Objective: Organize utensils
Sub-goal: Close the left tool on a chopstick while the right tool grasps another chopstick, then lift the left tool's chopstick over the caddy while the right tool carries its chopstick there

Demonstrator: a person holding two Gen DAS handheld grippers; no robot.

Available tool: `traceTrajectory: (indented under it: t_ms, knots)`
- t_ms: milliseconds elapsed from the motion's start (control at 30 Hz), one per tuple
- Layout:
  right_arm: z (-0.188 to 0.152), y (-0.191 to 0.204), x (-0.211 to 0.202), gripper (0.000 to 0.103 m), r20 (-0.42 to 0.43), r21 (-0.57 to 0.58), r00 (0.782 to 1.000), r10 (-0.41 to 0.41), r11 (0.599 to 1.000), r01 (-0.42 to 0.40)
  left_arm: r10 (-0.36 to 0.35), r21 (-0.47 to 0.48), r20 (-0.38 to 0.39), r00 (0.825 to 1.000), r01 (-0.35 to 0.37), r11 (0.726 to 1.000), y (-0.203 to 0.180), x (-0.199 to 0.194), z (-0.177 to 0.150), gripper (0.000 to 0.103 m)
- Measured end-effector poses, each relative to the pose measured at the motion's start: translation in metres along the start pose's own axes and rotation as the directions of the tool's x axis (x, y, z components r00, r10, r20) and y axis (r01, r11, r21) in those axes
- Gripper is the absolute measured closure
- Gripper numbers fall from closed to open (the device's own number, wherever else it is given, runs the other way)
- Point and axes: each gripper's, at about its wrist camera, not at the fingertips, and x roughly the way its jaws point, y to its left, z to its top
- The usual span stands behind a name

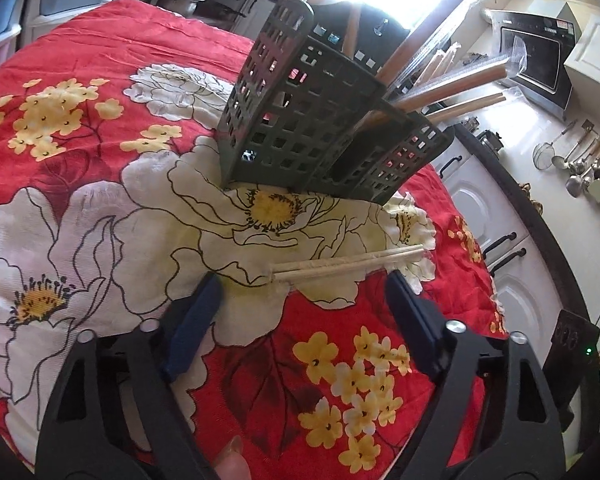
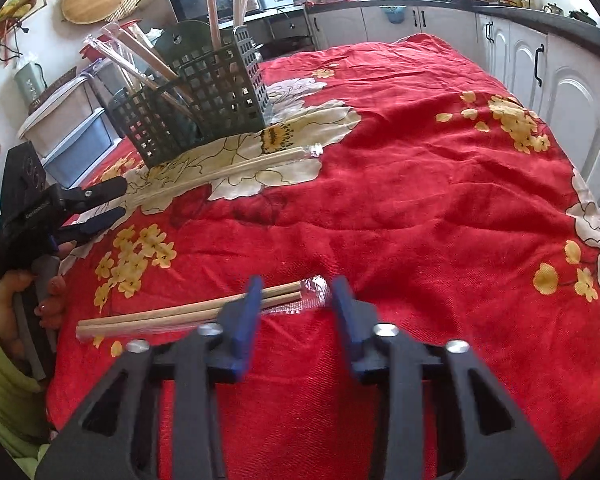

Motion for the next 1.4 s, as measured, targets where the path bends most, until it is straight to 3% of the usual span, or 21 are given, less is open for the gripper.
traceTrajectory:
  t_ms: [100,167,300,533,733,1033,1400]
  knots:
    - [-0.001,0.004,0.0,0.085,0.009,-0.015,1.0,-0.003,1.0,0.003,0.0,0.001,-0.007,1.0,0.0,1.0,0.0,0.003,0.001,0.045]
    - [-0.002,0.005,0.001,0.095,0.019,-0.016,1.0,-0.021,1.0,0.021,0.0,-0.01,-0.009,1.0,0.0,1.0,0.001,0.005,0.001,0.051]
    - [-0.002,0.0,0.001,0.098,0.023,0.004,1.0,-0.017,1.0,0.017,-0.001,-0.028,-0.016,1.0,0.001,1.0,0.004,0.008,0.002,0.071]
    - [0.0,-0.004,0.0,0.101,0.035,0.028,0.999,-0.009,1.0,0.008,-0.021,-0.06,-0.029,0.999,0.019,0.998,0.012,0.011,0.002,0.09]
    - [0.005,0.0,-0.009,0.101,0.075,0.037,0.997,0.021,0.999,-0.024,-0.064,-0.09,-0.004,0.998,0.063,0.994,0.02,0.003,0.002,0.096]
    - [0.023,0.021,-0.031,0.102,0.15,-0.017,0.986,0.066,0.998,-0.064,-0.086,-0.043,0.123,0.989,0.092,0.995,0.008,-0.034,0.011,0.1]
    - [0.053,0.057,-0.056,0.102,0.233,-0.123,0.964,0.126,0.987,-0.1,-0.12,0.057,0.313,0.942,0.107,0.993,-0.021,-0.108,0.033,0.1]
